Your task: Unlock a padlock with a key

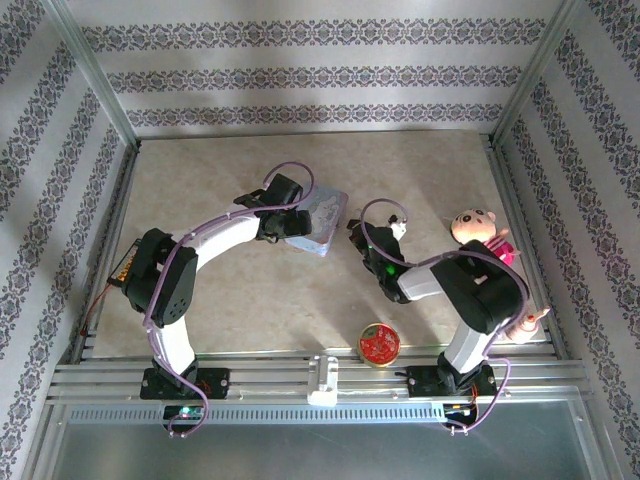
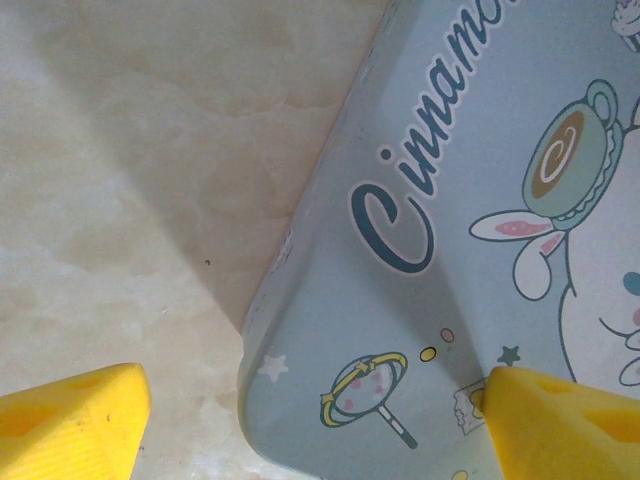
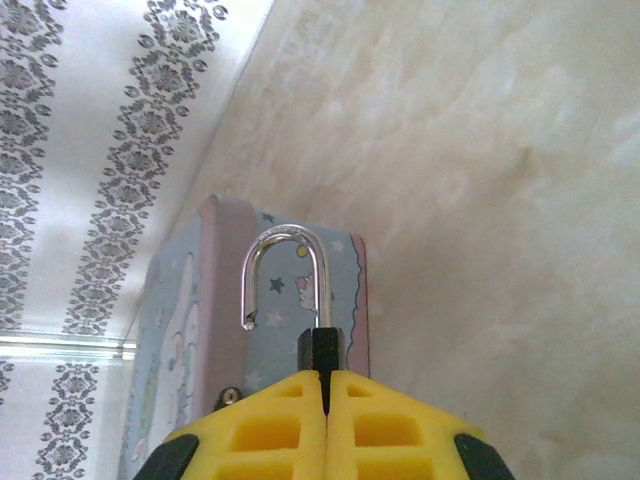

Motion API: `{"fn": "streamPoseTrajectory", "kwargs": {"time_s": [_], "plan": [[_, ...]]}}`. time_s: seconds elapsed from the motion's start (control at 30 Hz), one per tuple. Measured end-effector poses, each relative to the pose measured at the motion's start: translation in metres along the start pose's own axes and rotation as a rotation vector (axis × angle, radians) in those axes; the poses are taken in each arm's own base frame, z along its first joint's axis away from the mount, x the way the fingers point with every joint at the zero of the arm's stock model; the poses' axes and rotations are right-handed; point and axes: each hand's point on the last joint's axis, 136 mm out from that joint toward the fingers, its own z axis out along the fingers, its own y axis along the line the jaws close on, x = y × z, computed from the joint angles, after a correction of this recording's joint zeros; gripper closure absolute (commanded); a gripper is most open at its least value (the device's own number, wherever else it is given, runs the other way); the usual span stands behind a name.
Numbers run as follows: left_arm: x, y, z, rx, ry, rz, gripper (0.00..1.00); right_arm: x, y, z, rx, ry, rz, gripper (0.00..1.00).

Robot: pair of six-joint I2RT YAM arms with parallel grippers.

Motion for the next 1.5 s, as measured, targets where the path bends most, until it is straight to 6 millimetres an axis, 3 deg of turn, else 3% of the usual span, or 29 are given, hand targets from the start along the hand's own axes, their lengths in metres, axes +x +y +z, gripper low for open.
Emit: {"fn": "streamPoseTrajectory", "kwargs": {"time_s": [0.27,0.5,0.6,0.77,0.87,1.0,1.2,1.37,1.5], "plan": [[-0.007,0.004,-0.003,-0.021,-0.012,0.01,0.14,-0.016,-0.005,-0.021,0.098,0.089,-0.118,1.0],[-0.023,0.025,-0.005,-0.072,-0.037,-0.007,0.08,-0.038,-0.003,-0.045,0.187,0.228,-0.264,1.0],[-0.025,0.028,-0.007,-0.076,-0.041,-0.012,0.06,-0.051,-0.017,-0.05,0.219,0.287,-0.275,1.0],[-0.033,0.021,-0.026,-0.033,-0.074,-0.027,0.04,-0.052,-0.04,-0.058,0.28,0.412,-0.312,1.0],[-0.032,0.016,-0.045,0.015,-0.093,-0.054,0.0,-0.051,-0.039,-0.052,0.272,0.476,-0.34,1.0],[-0.017,0.019,-0.057,0.059,-0.089,-0.102,0.01,-0.052,-0.038,-0.033,0.243,0.544,-0.352,1.0],[0.015,0.031,-0.053,0.069,-0.031,-0.165,0.01,-0.042,-0.048,-0.005,0.242,0.647,-0.365,0.99],[0.033,0.031,-0.049,0.116,-0.002,-0.218,0.01,-0.039,-0.056,0.005,0.268,0.684,-0.381,0.86],[0.046,0.031,-0.042,0.149,0.022,-0.265,0.01,-0.046,-0.058,0.008,0.301,0.672,-0.395,0.81]]}}
